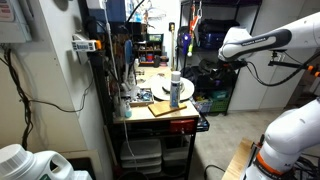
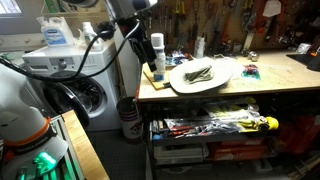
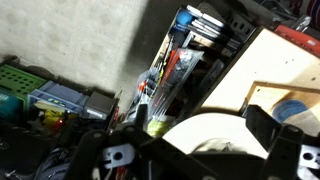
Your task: Pick up the cream hat and put it on the white cylindrical container to the left
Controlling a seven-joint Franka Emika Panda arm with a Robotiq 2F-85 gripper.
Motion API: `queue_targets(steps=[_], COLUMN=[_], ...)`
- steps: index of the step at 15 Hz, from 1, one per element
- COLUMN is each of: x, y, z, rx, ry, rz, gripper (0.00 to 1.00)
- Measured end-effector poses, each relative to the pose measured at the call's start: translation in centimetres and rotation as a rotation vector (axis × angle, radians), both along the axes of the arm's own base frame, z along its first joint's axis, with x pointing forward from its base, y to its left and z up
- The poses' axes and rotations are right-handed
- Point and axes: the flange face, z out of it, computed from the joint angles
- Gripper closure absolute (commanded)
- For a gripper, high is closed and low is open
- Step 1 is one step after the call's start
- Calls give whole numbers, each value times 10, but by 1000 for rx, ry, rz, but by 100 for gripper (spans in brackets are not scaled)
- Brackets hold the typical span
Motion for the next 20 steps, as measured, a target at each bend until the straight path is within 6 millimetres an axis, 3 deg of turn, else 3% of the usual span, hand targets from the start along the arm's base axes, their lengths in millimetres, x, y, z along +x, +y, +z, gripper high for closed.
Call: queue_targets(steps=[3, 8, 10, 15, 20], x=[38, 102, 114, 122, 159], y=[-28, -56, -61, -63, -66], z=[-6, -33, -39, -46, -73], rx=[-15, 12, 10, 27, 177], ry=[-31, -47, -36, -31, -72], rz=[34, 23, 17, -15, -70], gripper=[0, 0, 0, 0, 0])
